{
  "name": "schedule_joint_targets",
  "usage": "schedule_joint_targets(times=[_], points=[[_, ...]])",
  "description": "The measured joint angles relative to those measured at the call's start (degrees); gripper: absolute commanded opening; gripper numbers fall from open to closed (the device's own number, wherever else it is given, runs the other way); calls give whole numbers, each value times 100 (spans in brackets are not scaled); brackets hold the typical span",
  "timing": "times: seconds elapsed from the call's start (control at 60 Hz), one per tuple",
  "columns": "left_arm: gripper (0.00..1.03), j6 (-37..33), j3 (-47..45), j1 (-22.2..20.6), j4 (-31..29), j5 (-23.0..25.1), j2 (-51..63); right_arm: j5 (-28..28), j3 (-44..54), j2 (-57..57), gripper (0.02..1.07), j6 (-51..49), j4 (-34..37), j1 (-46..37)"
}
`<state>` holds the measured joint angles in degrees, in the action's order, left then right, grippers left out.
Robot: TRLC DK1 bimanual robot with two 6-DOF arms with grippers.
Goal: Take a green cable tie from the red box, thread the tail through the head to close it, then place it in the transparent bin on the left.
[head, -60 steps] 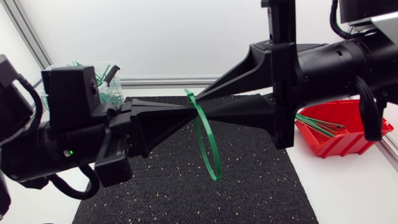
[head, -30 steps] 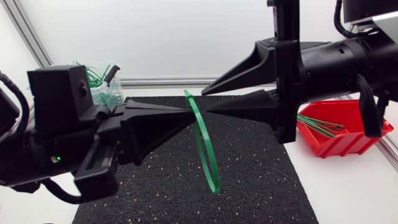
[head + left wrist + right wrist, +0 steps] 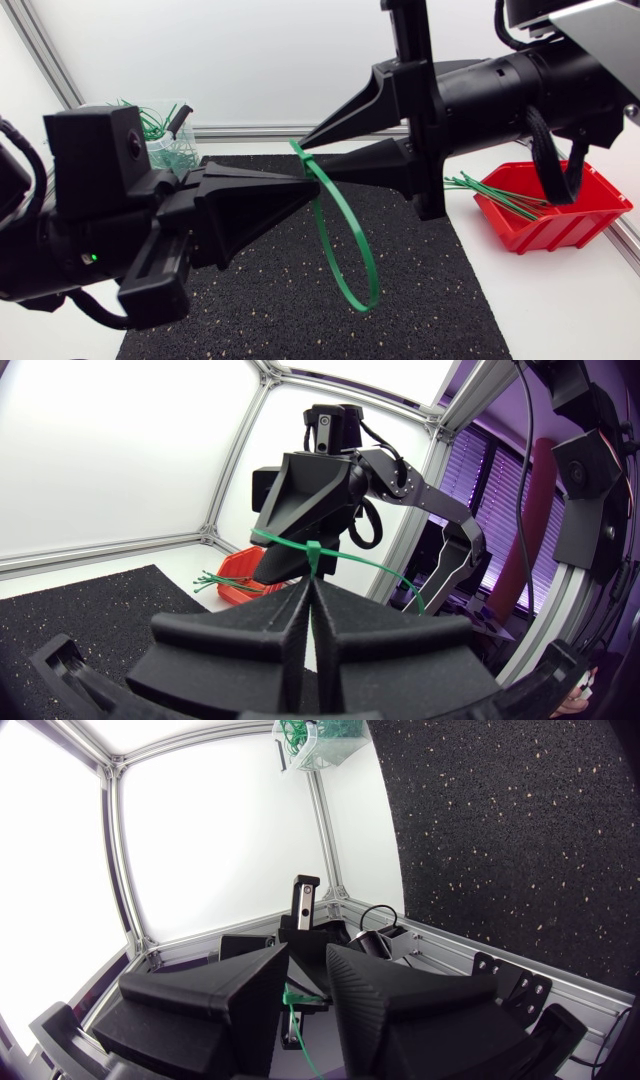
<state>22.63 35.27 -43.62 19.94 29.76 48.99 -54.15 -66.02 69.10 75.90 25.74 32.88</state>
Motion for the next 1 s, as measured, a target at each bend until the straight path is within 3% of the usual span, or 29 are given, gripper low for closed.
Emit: schedule_joint_targets(times=[0.483,1.0], points=[[4,2,0,0,-24,44,-98,4,2,81,35,-142,28,-380],[4,2,-42,0,-44,107,-101,90,-247,-96,35,-144,133,-247]])
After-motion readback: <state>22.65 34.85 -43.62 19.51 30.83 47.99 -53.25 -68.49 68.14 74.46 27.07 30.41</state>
